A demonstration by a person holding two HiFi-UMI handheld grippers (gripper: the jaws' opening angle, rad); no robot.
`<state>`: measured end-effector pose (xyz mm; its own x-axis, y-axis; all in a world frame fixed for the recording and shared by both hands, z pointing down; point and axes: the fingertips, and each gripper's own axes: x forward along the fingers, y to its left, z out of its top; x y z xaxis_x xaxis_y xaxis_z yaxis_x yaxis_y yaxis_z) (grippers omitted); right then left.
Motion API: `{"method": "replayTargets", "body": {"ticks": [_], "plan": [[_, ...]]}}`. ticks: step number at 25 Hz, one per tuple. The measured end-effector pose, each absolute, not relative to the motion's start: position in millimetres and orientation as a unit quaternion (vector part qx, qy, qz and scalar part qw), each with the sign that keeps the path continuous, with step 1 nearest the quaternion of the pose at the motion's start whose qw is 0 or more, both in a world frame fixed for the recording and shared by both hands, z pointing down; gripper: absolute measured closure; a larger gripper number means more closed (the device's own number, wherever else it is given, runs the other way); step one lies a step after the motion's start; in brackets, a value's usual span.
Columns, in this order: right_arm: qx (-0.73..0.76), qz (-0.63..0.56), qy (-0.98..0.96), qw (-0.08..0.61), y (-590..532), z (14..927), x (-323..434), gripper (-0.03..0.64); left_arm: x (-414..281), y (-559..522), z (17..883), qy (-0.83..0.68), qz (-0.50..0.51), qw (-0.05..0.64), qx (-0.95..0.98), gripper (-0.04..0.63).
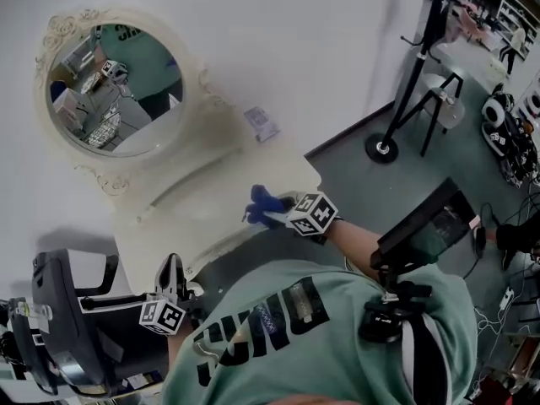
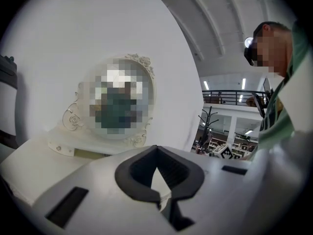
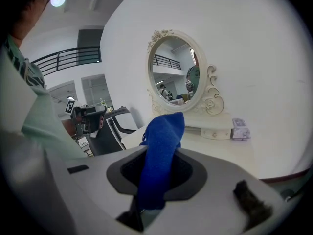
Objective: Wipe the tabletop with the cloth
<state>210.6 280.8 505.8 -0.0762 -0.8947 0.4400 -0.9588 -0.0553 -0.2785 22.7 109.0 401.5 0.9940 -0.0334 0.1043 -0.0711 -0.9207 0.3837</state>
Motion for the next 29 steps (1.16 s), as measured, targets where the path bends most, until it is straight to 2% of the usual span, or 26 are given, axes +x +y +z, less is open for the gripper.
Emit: {"method": "replayTargets", "body": {"ticks": [6, 19, 29], "plan": [[0.71, 0.256, -0.655, 0.036, 268.7, 492.2, 211.9, 0.532, 7.5, 80.9, 392.4, -0.019, 0.037, 0.19, 0.981, 0.598], [0.715, 0.255, -0.649, 0.06, 218.9, 497.7, 186.0, 0.534, -25.3, 31.6, 400.3, -0.018, 0.037, 0.191, 0.981, 0.598], [0.704, 0.26, -0.658, 0.07, 213.2, 504.9, 189.7, 0.534, -16.8, 33.8, 408.2, -0.017, 0.039, 0.2, 0.979, 0.598]]}}
